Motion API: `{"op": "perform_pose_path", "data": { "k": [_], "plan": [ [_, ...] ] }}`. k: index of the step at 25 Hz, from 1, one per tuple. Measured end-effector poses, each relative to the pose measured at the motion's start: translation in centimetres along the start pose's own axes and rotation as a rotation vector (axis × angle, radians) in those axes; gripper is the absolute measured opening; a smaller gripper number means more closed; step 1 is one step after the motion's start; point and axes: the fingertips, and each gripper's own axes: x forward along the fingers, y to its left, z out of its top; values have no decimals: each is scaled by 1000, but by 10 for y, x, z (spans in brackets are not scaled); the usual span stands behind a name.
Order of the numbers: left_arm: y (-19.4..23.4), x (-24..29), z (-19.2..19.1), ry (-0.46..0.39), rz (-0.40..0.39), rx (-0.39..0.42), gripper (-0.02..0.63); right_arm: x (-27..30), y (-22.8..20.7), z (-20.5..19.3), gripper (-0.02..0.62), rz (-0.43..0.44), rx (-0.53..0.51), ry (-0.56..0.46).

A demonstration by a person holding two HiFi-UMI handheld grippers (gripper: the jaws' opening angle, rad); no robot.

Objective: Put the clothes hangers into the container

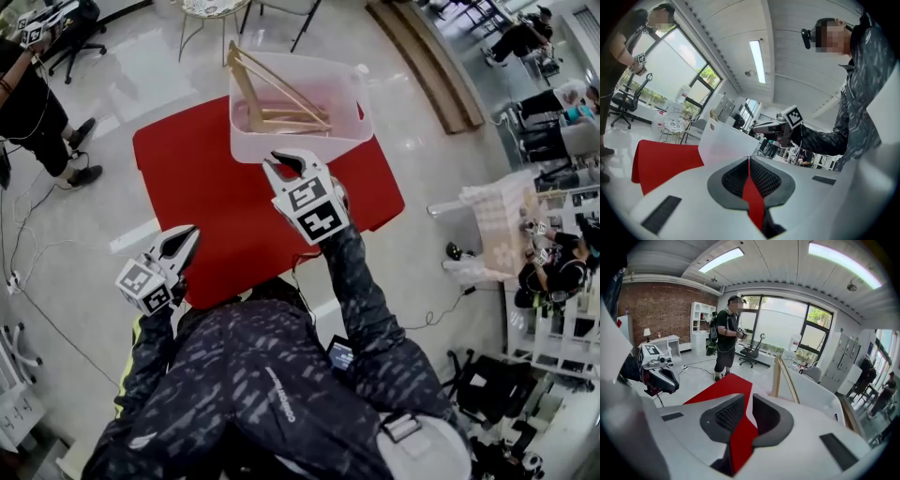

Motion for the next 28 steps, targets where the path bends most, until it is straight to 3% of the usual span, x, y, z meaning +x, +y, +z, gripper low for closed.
{"op": "perform_pose_path", "data": {
  "k": [10,18,28],
  "plan": [
    [-26,16,-9,9,9,-11,12,-31,44,-52,25,60,143,-13],
    [-106,52,-59,22,20,-36,12,-81,62,-132,21,152,200,-17],
    [-197,79,-93,10,71,-31,12,-140,67,-177,21,231,173,-80]
  ]
}}
